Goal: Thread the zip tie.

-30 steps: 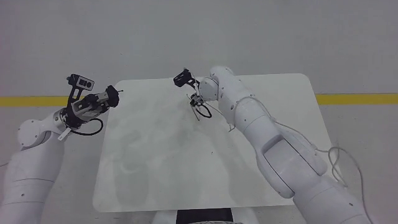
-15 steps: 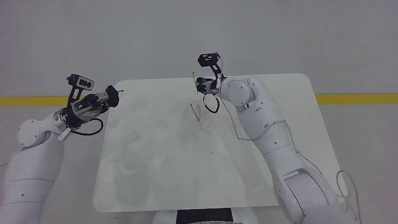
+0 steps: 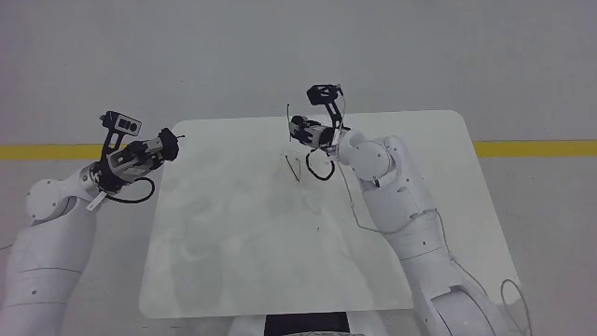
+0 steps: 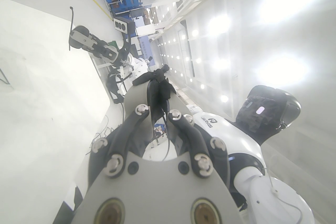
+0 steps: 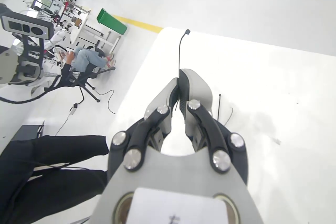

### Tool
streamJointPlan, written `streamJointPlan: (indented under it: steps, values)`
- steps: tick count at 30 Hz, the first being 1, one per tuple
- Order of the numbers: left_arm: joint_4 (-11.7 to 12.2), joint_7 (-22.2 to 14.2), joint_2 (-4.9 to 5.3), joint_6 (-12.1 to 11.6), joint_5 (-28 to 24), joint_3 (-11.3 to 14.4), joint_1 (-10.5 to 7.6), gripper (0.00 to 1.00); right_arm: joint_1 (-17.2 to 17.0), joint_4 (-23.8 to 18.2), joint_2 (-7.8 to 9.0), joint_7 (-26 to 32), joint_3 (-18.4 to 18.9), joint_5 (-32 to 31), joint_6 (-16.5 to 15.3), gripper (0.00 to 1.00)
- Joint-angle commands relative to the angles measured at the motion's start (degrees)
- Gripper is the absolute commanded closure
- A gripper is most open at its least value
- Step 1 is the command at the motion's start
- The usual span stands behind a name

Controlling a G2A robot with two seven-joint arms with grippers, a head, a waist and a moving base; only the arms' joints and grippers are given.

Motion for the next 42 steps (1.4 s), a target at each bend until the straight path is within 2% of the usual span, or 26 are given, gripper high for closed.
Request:
streamJointPlan:
  steps: [1,3,6,10,12,17,19,23,26,37,39,42]
  values:
    - [0.0,0.0,0.0,0.0,0.0,0.0,0.0,1.0,0.0,0.0,0.0,0.0,0.0,0.0,0.0,1.0]
    - [0.0,0.0,0.0,0.0,0.0,0.0,0.0,1.0,-0.86,0.06,0.25,-1.26,-0.57,-2.01,-0.29,1.0]
    - [0.0,0.0,0.0,0.0,0.0,0.0,0.0,1.0,-2.22,-1.11,0.23,-3.81,-0.62,0.21,1.1,1.0]
    - [0.0,0.0,0.0,0.0,0.0,0.0,0.0,1.0,-5.94,-4.83,-0.29,-15.05,-1.59,2.34,6.96,1.0]
    - [0.0,0.0,0.0,0.0,0.0,0.0,0.0,1.0,-7.58,-6.12,-0.64,-20.44,-2.47,3.63,8.88,1.0]
    - [0.0,0.0,0.0,0.0,0.0,0.0,0.0,1.0,-9.46,-8.79,-1.53,-31.52,-5.51,6.16,10.82,1.0]
    - [0.0,0.0,0.0,0.0,0.0,0.0,0.0,1.0,-9.28,-9.23,-1.9,-33.95,-7.11,6.56,11.48,1.0]
    - [0.0,0.0,0.0,0.0,0.0,0.0,0.0,1.0,-7.98,-8.52,-2.61,-37.25,-10.33,6.8,11.97,1.0]
    - [0.0,0.0,0.0,0.0,0.0,0.0,0.0,1.0,-6.76,-6.94,-2.91,-38.21,-11.69,7.18,10.7,1.0]
    - [0.0,0.0,0.0,0.0,0.0,0.0,0.0,1.0,-6.67,-6.82,-2.91,-38.24,-11.74,7.12,10.52,1.0]
    - [-1.16,2.5,-0.35,0.81,-1.13,1.19,0.69,1.0,-7.06,-7.33,-2.97,-38.99,-11.92,7.62,10.36,1.0]
    - [-2.51,6.3,-1.01,0.0,-0.56,2.74,1.15,1.0,-6.9,-7.48,-3.28,-42.02,-13.78,5.9,10.26,1.0]
